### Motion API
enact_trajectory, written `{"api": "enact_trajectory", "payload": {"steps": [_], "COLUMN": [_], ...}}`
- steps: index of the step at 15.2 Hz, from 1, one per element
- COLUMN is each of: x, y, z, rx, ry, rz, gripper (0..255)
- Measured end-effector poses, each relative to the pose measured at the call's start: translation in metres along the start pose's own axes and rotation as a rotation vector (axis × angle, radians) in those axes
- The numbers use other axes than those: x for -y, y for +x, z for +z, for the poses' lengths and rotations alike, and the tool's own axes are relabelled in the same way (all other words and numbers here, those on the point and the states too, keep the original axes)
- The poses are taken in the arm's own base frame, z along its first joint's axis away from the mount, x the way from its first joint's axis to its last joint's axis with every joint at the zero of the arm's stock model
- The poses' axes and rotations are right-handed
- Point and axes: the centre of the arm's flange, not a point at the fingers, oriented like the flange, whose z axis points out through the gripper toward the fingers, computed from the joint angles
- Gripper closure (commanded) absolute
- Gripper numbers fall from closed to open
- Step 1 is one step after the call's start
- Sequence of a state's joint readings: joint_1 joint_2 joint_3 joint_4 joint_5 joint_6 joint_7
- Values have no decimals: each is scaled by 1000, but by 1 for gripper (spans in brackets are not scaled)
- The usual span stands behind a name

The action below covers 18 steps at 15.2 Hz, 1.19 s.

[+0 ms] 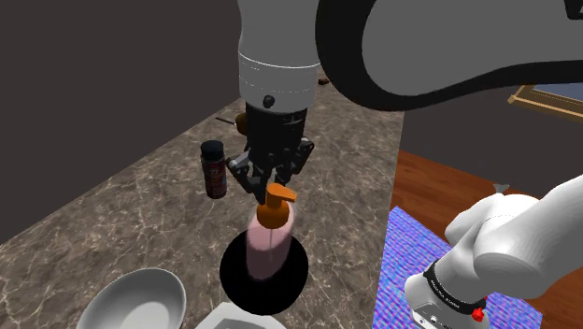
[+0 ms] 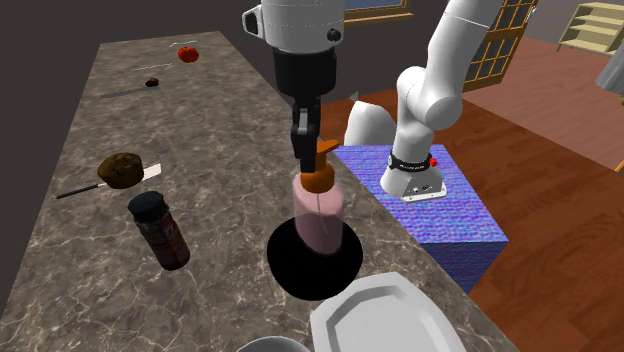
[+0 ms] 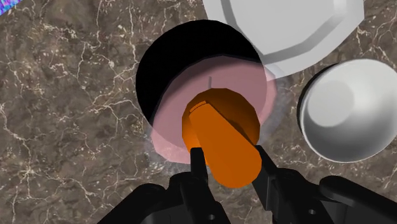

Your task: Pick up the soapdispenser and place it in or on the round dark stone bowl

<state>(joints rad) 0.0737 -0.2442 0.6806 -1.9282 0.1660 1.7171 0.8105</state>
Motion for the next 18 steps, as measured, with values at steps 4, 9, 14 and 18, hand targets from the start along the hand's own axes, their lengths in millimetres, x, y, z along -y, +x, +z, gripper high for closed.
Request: {"api": "enact_trajectory", "payload": {"steps": [4,9,14,18], "x": [0,1,0,0], "y": [1,1,1,2], "z": [21,47,57,56], "rx": [0,0,-14,-16], "ry": [0,0,10,11], "rz": [0,0,1,1], "gripper": [255,255,255,255]}}
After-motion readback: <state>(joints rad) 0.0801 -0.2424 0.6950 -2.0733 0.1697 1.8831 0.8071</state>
